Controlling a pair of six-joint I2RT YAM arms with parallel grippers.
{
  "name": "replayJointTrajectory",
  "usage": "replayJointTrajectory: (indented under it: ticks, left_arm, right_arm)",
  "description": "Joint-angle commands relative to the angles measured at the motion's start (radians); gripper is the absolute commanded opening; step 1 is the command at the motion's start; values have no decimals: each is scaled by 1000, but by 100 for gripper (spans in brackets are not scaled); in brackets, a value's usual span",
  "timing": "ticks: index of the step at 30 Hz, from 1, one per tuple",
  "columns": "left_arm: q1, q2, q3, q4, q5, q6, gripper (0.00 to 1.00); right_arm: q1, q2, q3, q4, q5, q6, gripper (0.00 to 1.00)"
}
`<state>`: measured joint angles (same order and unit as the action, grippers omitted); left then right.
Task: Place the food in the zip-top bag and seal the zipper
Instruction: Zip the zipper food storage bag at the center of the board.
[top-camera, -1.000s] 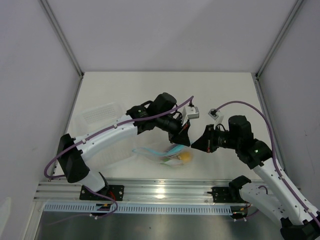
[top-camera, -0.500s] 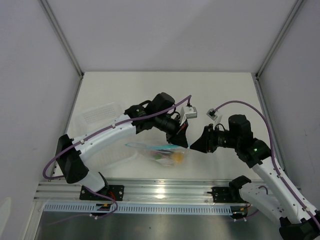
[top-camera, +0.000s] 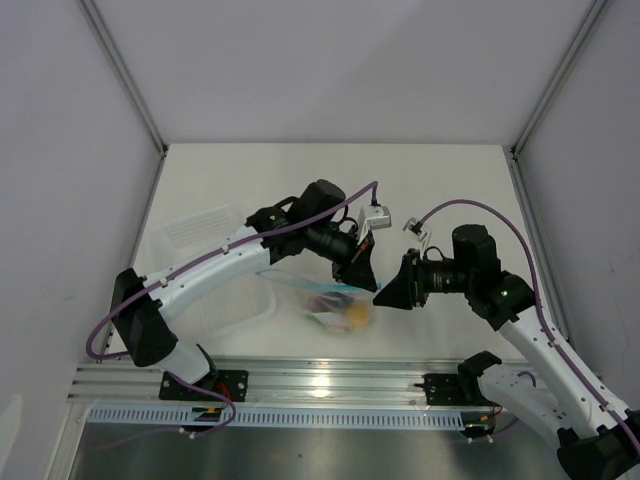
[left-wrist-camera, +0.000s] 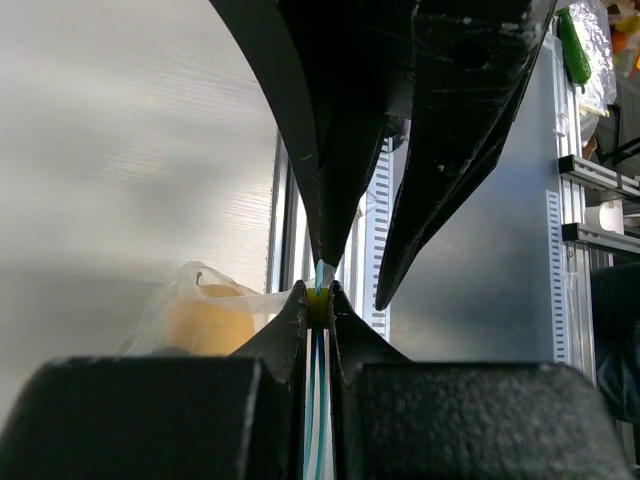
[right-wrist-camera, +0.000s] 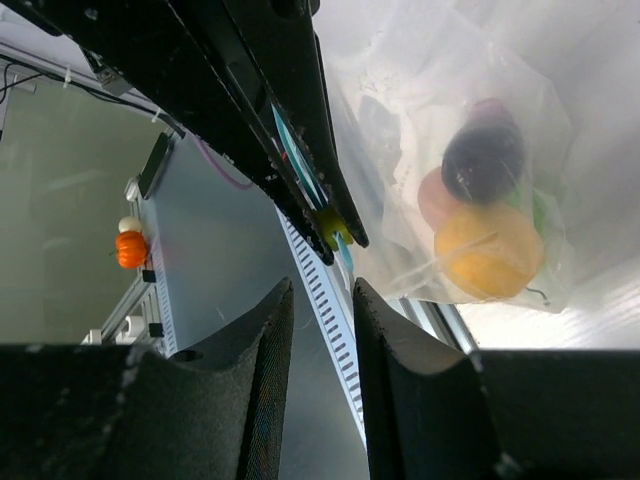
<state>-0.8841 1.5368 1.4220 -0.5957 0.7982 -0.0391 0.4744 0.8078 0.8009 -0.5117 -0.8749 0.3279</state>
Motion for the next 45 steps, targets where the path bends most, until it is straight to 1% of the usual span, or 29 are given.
replayJointTrajectory:
  ticks: [1, 5, 7, 9, 16, 23, 27, 30, 36, 43, 45]
  left_arm:
    - [8, -43, 35, 34, 45, -16, 0]
    - [10, -43, 31, 34, 58, -19, 1]
    - [11, -41, 34, 33, 61, -21, 0]
    - [11, -43, 34, 28, 61, -19, 1]
    - [22, -52, 29, 19, 55, -25, 1]
    - [30, -60, 14, 50, 58, -53, 1]
    - [36, -61, 8, 59, 62, -64, 1]
    - [36, -61, 6, 59, 70, -65, 1]
    - [37, -70, -12, 71, 82, -67, 0]
    - [37, -75, -32, 70, 87, -62, 1]
    - [39, -76, -35, 70, 85, -62, 1]
  right_arm:
    - [1, 10, 17, 68, -49, -9, 33]
    - [1, 33, -6, 125, -70, 0, 31]
    - [3, 53, -12, 151, -79, 6, 25]
    - [3, 63, -20, 165, -90, 10, 24]
    - [3, 74, -25, 161, -105, 0, 23]
    - [1, 59, -46, 162, -95, 19, 22]
    - [4, 44, -61, 167, -82, 37, 27]
    - [3, 36, -75, 189, -67, 49, 26]
    - [3, 51, -85, 282, -52, 102, 22]
    - [3, 77, -65, 299, -65, 99, 19]
    - [3, 80, -62, 311, -72, 108, 14]
